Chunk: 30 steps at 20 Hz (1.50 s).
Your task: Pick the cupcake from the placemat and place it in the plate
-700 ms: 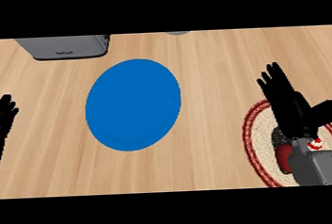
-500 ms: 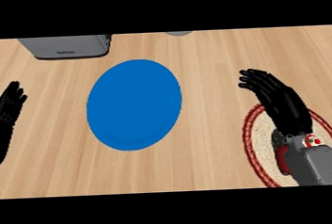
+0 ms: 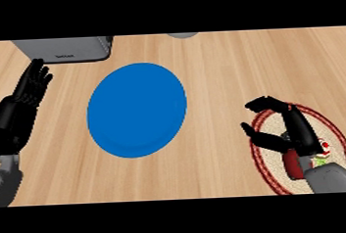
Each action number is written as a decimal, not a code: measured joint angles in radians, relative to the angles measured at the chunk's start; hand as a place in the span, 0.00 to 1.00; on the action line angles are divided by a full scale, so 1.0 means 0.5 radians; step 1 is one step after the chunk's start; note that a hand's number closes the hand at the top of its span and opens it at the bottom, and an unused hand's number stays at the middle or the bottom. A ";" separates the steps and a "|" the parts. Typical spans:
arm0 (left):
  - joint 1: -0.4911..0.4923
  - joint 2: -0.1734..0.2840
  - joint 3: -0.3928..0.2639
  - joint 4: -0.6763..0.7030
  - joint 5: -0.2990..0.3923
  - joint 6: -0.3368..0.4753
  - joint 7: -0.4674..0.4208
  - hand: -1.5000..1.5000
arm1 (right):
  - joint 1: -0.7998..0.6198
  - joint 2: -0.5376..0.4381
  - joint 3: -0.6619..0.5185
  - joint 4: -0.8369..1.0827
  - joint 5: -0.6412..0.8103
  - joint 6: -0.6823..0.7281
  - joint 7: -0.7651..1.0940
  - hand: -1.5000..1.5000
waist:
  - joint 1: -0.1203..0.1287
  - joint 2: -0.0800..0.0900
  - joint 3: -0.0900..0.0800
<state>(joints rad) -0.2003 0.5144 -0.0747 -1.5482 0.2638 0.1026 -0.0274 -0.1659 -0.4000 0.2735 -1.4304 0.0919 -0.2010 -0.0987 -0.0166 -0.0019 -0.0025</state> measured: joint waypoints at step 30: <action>-0.113 -0.140 0.008 -0.105 -0.112 -0.009 0.211 0.50 | 0.332 -0.980 -0.172 -0.863 0.191 0.845 1.428 0.00 | 0.035 0.002 -0.001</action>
<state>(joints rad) -0.2566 0.4444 -0.0707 -1.6006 0.2076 0.0979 0.0780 0.0002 -0.8898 0.1876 -1.8618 0.1876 0.2213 0.6155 0.0009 -0.0008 -0.0031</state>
